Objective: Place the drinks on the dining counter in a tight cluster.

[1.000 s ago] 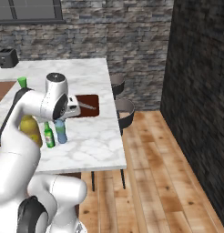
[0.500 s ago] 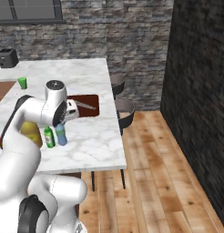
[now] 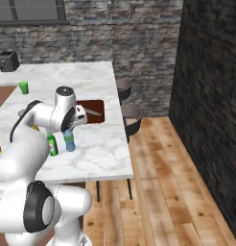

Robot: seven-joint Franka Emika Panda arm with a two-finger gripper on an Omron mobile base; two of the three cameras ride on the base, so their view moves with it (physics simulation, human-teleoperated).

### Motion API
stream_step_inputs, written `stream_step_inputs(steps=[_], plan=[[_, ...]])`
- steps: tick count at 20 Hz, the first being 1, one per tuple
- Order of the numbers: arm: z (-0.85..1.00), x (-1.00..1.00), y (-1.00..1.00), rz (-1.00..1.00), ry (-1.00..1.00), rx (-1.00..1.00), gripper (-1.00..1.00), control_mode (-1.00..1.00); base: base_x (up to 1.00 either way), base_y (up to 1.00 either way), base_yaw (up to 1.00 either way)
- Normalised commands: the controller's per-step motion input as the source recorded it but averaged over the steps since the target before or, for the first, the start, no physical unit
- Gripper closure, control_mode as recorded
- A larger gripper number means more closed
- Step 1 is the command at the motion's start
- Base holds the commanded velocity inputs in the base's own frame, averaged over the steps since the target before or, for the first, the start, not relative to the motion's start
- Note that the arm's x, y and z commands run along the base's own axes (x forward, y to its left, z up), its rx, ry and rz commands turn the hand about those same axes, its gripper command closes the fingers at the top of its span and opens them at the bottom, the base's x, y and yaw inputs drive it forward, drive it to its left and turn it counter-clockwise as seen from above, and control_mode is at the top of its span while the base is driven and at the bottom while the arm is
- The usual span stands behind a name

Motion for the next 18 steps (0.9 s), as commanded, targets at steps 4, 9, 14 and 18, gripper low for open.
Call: stream_step_inputs(steps=[4,9,14,18], plan=[[0.00,0.10,0.13,0.05,0.02,-0.01,1.00,-1.00,0.00,0.00,0.00],[0.00,0.00,0.33,0.05,0.01,0.00,1.00,-1.00,0.00,0.00,0.00],[-0.20,0.10,0.12,0.02,0.00,0.00,1.00,-1.00,0.00,0.00,0.00],[-0.35,0.06,0.00,0.00,0.00,0.00,1.00,-1.00,0.00,0.00,0.00]])
